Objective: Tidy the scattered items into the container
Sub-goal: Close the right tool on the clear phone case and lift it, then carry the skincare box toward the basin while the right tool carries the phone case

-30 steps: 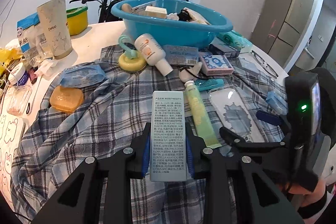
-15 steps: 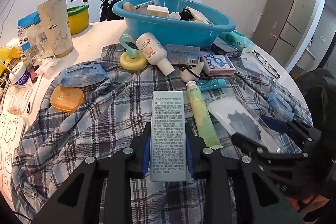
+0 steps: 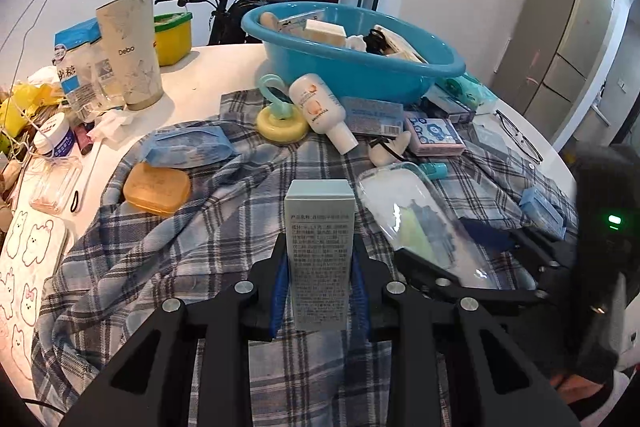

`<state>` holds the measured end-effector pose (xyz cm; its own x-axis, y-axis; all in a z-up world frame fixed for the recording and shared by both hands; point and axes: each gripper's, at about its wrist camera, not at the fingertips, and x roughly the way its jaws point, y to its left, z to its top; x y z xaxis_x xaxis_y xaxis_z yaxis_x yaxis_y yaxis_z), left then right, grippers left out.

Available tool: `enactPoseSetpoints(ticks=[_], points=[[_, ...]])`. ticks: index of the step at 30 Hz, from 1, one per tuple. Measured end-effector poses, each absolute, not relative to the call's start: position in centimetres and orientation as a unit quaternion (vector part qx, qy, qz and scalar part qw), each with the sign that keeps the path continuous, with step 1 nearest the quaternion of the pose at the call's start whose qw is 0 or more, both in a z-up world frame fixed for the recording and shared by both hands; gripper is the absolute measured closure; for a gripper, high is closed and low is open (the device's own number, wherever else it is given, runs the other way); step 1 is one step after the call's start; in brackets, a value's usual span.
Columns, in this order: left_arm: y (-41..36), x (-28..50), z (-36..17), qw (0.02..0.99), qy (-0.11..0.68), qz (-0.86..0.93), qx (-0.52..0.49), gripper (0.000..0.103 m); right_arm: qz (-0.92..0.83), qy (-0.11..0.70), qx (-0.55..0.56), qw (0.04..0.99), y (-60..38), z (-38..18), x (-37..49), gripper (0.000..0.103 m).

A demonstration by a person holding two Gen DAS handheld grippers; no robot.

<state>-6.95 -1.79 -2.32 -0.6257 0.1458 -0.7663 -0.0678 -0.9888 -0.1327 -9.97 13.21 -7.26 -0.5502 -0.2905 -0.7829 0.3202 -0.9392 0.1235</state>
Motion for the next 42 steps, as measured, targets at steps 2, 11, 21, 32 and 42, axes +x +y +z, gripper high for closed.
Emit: enactPoseSetpoints(ticks=[2, 11, 21, 32, 42], points=[[-2.1, -6.9, -2.4, 0.058, -0.048, 0.9, -0.429, 0.073, -0.875, 0.011, 0.452, 0.175, 13.0, -7.9, -10.5, 0.03], [-2.5, -7.9, -4.2, 0.06, -0.054, 0.89, -0.448, 0.073, -0.882, 0.038, 0.447, 0.141, 12.2, -8.3, -11.4, 0.021], [-3.3, -9.5, -7.0, 0.078, -0.104, 0.863, -0.488, 0.073, -0.883, 0.027, 0.447, 0.138, 12.4, -8.9, -11.9, 0.021], [-2.4, -9.9, -6.6, 0.06, -0.079, 0.877, -0.47, 0.073, -0.898, 0.006, 0.417, 0.139, 13.4, -7.9, -11.0, 0.032], [-1.4, -7.4, -2.0, 0.043, -0.032, 0.93, -0.363, 0.073, -0.945, -0.01, 0.307, 0.11, 15.4, -3.8, -8.3, 0.032]])
